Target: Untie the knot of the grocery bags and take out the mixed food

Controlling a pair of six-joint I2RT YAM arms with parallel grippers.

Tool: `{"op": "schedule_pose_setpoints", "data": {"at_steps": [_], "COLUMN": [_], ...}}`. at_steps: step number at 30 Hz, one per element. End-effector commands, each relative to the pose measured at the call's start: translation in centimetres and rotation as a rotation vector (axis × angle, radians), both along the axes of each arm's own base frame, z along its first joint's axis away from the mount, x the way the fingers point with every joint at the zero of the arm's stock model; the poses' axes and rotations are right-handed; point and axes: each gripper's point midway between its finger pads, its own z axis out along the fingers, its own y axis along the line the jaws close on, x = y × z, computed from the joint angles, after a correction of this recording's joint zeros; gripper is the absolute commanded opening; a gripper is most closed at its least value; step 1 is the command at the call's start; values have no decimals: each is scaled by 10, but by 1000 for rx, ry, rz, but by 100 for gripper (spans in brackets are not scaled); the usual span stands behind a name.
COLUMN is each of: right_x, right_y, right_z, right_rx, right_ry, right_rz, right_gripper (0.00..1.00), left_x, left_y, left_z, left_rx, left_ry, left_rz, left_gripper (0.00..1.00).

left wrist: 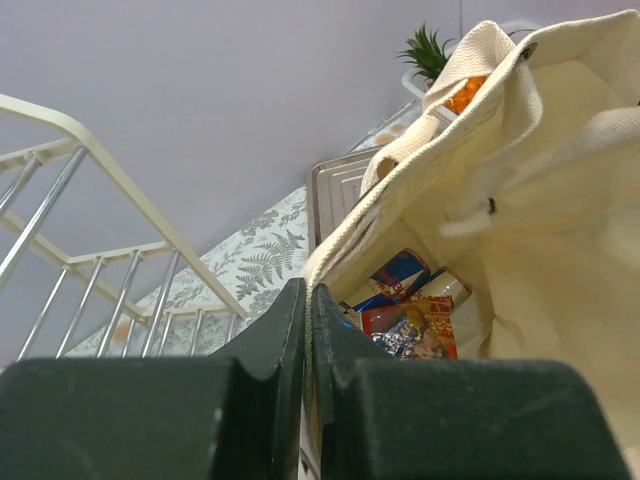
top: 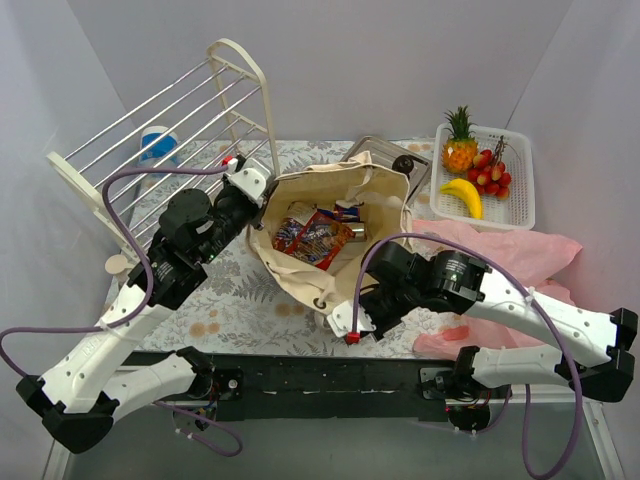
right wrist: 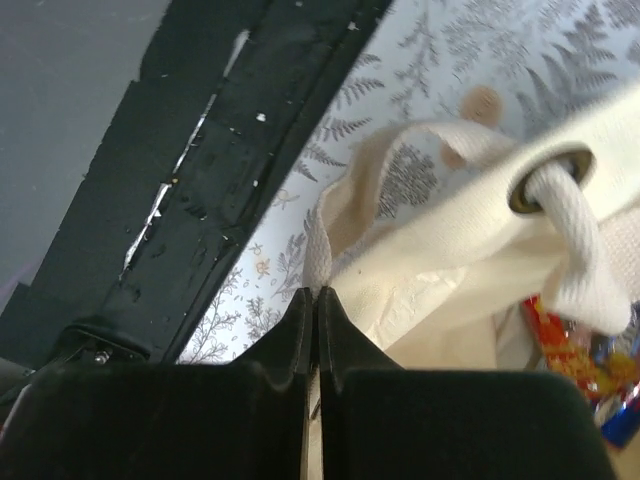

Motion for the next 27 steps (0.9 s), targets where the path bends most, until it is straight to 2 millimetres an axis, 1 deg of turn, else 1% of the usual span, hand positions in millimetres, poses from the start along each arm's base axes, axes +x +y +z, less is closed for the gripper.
{"op": "schedule_pose_setpoints", "data": {"at_steps": [1,2,3,4,6,7,8,9,10,13,14,15,16,17,18,19,20,21,22,23,24,25,26,27], "right_x": [-15,-7,3,8,23,28,34,41,48,60,63,68,73,76,82,93,101,114,124,132,129,119,101,74], "right_y": [-6,0,1,7,14,17,17,21,22,30,33,36,41,44,45,52,57,57,59,67,71,78,83,84], "right_z": [-9,2,9,30,68,90,108,124,138,145,134,126,127,114,107,111,96,78,69,56,41,34,24,1], "right_rx": [-39,-3,9,64,198,265,325,381,420,451,434,426,457,441,441,480,455,414,400,381,364,365,342,295], "right_ry": [1,-11,-41,-68,-144,-178,-209,-246,-268,-272,-260,-263,-269,-270,-294,-351,-360,-381,-389,-393,-373,-355,-359,-323], "right_rz": [103,33,-16,-37,-96,-115,-138,-162,-187,-231,-239,-254,-274,-278,-290,-297,-322,-381,-429,-455,-434,-391,-272,-144], "right_gripper": [1,4,12,23,26,29,29,29,28,22,22,21,20,19,16,15,14,14,12,10,10,10,10,11], "left_x": [-7,-8,-9,-9,-11,-12,-12,-10,-10,-9,-9,-11,-10,-10,-11,-11,-11,-10,-10,-10,-10,-10,-11,-11], "left_y": [4,5,6,6,4,4,4,5,5,3,3,-1,-3,-3,-5,-4,-5,-5,-6,-7,-7,-8,-8,-9], "left_z": [3,0,-4,-6,-9,-8,-9,-11,-9,-11,-10,-9,-10,-7,-7,-6,-5,-4,-5,-4,-4,-3,-3,-4], "left_rx": [-21,-14,-5,-3,13,17,22,26,24,30,27,29,31,29,31,30,30,29,30,26,24,20,19,17], "left_ry": [-34,-25,-15,-9,-2,-2,-1,4,4,17,19,23,31,29,33,32,32,31,34,37,37,36,38,40], "left_rz": [-16,-16,-16,-19,-36,-39,-39,-34,-34,-42,-40,-69,-74,-79,-86,-85,-88,-88,-90,-91,-93,-96,-100,-103], "left_gripper": [0,0,0,0,0,0,0,0,0,0,0,0,0,0,0,0,0,0,0,0,0,0,0,0]}}
